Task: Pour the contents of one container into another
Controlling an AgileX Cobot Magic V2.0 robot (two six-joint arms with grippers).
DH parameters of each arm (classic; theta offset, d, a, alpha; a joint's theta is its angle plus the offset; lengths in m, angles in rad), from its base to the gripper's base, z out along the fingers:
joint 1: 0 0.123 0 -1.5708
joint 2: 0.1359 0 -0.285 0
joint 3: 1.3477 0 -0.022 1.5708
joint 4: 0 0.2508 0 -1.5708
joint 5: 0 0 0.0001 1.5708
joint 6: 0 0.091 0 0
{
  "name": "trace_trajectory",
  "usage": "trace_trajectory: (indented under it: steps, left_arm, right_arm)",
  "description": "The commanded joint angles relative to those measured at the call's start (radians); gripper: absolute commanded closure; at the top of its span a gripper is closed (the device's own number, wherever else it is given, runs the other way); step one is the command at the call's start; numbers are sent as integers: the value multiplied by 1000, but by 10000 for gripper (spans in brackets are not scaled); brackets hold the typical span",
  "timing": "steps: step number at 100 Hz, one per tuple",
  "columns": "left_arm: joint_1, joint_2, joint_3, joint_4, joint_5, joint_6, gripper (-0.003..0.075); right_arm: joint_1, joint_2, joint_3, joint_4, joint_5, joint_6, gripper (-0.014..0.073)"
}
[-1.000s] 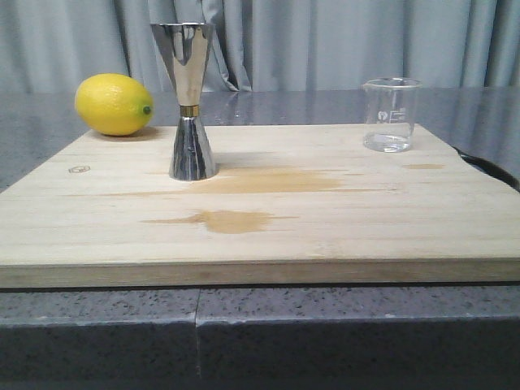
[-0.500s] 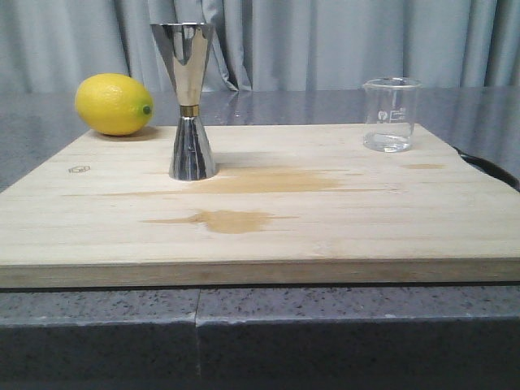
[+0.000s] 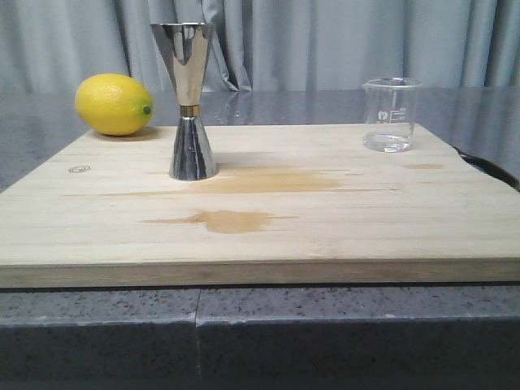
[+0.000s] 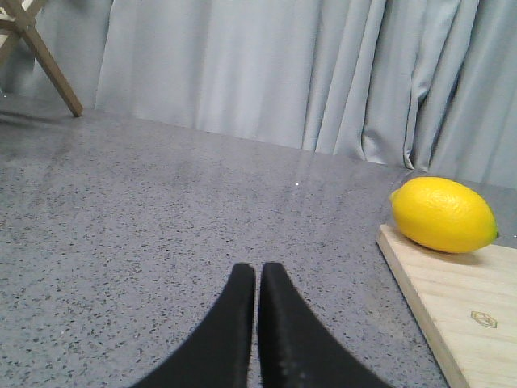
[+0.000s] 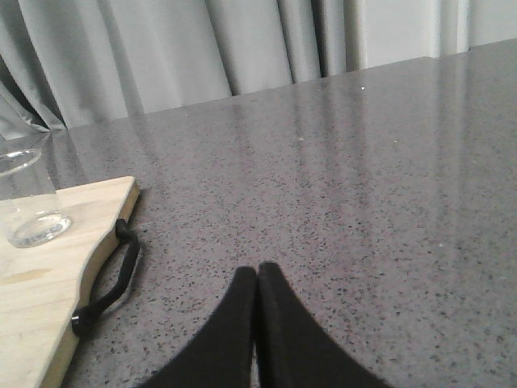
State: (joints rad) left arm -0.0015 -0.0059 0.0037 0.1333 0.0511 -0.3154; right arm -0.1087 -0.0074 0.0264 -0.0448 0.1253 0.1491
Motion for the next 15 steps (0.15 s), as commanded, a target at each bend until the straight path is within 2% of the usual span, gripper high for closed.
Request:
trace_trajectory:
  steps: [1, 15]
  left_arm:
    - [-8, -25, 5, 0, -73, -11, 739]
    - [-8, -25, 5, 0, -73, -11, 739]
  right_arm:
    - [2, -24, 17, -11, -86, -1, 665]
    - [2, -24, 17, -11, -86, -1, 665]
